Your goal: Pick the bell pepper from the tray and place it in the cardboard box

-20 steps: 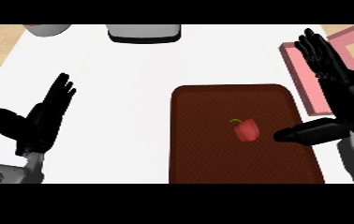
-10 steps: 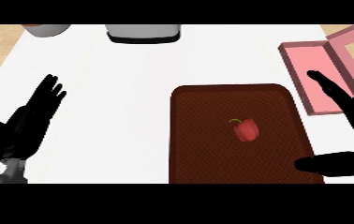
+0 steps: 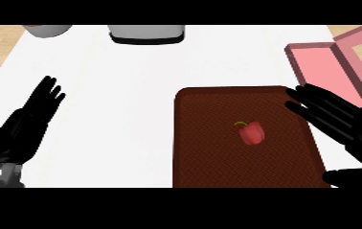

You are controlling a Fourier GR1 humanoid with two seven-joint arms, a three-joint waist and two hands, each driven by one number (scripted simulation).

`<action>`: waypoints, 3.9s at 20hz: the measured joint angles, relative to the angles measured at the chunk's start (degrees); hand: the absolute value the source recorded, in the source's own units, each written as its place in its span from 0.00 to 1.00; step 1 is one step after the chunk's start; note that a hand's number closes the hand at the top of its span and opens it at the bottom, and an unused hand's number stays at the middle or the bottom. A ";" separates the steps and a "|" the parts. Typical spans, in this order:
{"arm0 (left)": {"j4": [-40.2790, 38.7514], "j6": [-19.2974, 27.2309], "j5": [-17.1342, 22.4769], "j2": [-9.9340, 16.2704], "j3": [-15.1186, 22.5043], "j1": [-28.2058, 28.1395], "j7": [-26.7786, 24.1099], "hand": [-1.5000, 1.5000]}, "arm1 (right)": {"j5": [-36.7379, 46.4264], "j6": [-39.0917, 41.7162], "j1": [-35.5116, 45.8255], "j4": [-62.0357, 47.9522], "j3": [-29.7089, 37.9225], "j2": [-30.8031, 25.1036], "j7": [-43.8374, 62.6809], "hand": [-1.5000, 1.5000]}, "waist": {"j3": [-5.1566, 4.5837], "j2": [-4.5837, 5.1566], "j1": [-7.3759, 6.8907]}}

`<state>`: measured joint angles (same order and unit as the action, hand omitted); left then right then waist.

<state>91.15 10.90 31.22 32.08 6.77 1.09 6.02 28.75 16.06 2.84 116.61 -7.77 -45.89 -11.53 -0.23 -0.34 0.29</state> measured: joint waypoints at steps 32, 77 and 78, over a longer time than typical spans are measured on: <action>1.39 -6.34 -8.56 -8.92 -7.59 0.39 5.23 0.50 | 22.46 20.25 6.44 -3.66 -13.72 18.94 22.03 0.00 | 0.22 0.32 -0.34; 3.96 -15.08 -16.95 -17.83 -16.72 -0.19 9.33 0.50 | 47.40 15.15 9.27 -25.00 -12.73 31.37 13.85 0.00 | 0.23 0.33 -0.45; 3.57 -15.41 -16.91 -17.79 -17.07 0.05 9.28 0.50 | 47.37 14.77 9.29 -25.49 -12.04 31.14 13.09 0.00 | 0.23 0.33 -0.44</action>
<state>94.73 -4.51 14.31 14.29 -10.30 1.14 15.30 76.12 30.82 12.12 91.12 -19.82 -14.75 1.56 0.00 -0.01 -0.15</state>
